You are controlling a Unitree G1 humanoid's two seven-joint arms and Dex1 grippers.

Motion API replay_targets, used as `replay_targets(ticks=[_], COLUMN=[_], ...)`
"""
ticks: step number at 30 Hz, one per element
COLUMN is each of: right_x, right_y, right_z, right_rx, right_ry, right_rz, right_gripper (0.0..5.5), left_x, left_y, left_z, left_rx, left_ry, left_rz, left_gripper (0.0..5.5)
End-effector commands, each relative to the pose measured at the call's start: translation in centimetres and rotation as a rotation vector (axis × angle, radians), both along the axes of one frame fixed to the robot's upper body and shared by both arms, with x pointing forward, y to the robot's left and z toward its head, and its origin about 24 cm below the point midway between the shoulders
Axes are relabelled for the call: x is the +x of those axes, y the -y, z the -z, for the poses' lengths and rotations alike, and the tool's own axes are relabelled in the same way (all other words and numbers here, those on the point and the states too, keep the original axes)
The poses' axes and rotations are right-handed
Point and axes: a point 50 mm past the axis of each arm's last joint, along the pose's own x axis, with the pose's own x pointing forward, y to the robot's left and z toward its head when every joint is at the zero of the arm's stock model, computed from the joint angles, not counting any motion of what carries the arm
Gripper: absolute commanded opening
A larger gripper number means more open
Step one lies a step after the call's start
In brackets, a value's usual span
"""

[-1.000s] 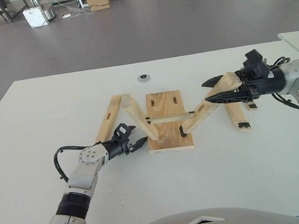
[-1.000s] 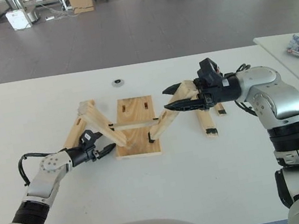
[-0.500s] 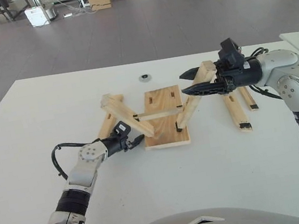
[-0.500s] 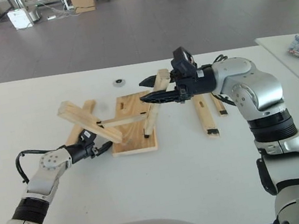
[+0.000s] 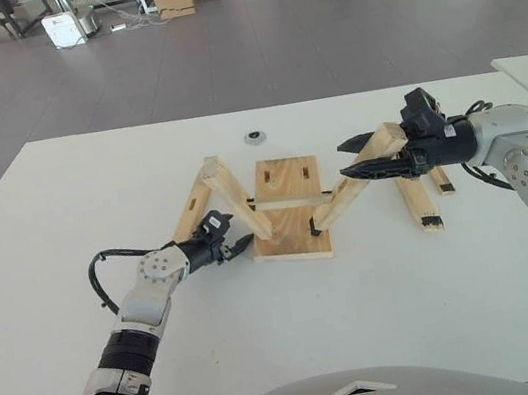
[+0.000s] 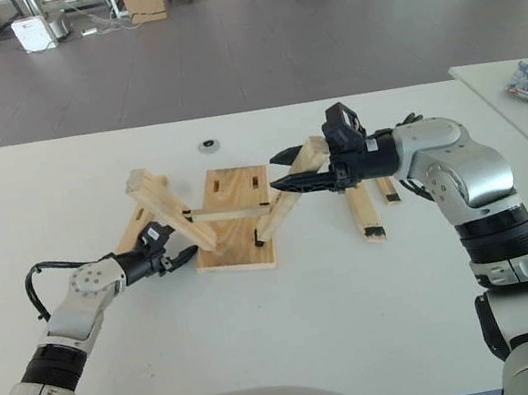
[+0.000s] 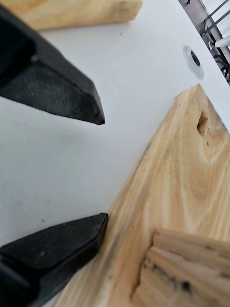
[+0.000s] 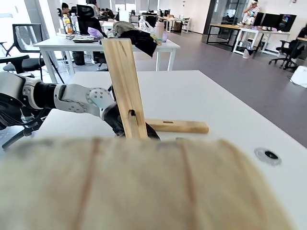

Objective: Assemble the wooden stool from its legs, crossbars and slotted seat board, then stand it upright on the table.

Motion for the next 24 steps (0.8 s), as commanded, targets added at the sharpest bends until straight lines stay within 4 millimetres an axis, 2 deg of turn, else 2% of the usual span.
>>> replay_targets(ticks=[1,5,9,10,12,14,15,17,20,24], right_x=[-1.8,-1.9,-2.0,-2.1,-2.3,-2.5,-2.7,-2.8,-2.8,-2.5], right_y=[-1.6,-1.4,-1.5,-1.4,-1.2,-1.0,-0.9,-0.8,-1.0,-1.1], right_z=[7.5,7.8,7.6,7.5,7.5,7.4,7.4,7.3,7.2,7.1], right_rx=[-0.152,-0.132,-0.118,-0.114,-0.108,-0.108,-0.107,-0.105,-0.104,-0.107], right_ry=[-0.257,-0.259,-0.249,-0.247,-0.245,-0.245,-0.244,-0.243,-0.240,-0.235], right_rz=[0.002,0.021,0.031,0.035,0.047,0.057,0.065,0.070,0.065,0.055], right_gripper=[2.06,2.06,2.06,2.06,2.06,2.06,2.06,2.05,2.05,2.05], left_x=[-3.1,-3.9,-5.1,-5.9,-7.7,-9.8,-10.6,-11.2,-10.1,-8.4], left_y=[3.2,1.9,-2.3,-3.5,-4.6,-4.2,-3.6,-2.3,0.6,2.9], left_z=[2.5,1.9,-0.2,-1.0,-2.2,-3.6,-4.6,-6.4,-8.3,-8.1], left_rx=[-0.029,-0.027,-0.005,-0.002,-0.034,-0.189,-0.322,-0.584,-0.889,-0.972], left_ry=[-0.141,-0.145,-0.129,-0.142,-0.207,-0.325,-0.397,-0.484,-0.490,-0.462], left_rz=[0.150,0.137,0.035,0.012,0.007,0.016,0.031,0.040,0.001,-0.149], left_gripper=[3.44,3.44,3.44,3.44,3.44,3.44,3.44,3.44,3.44,3.44])
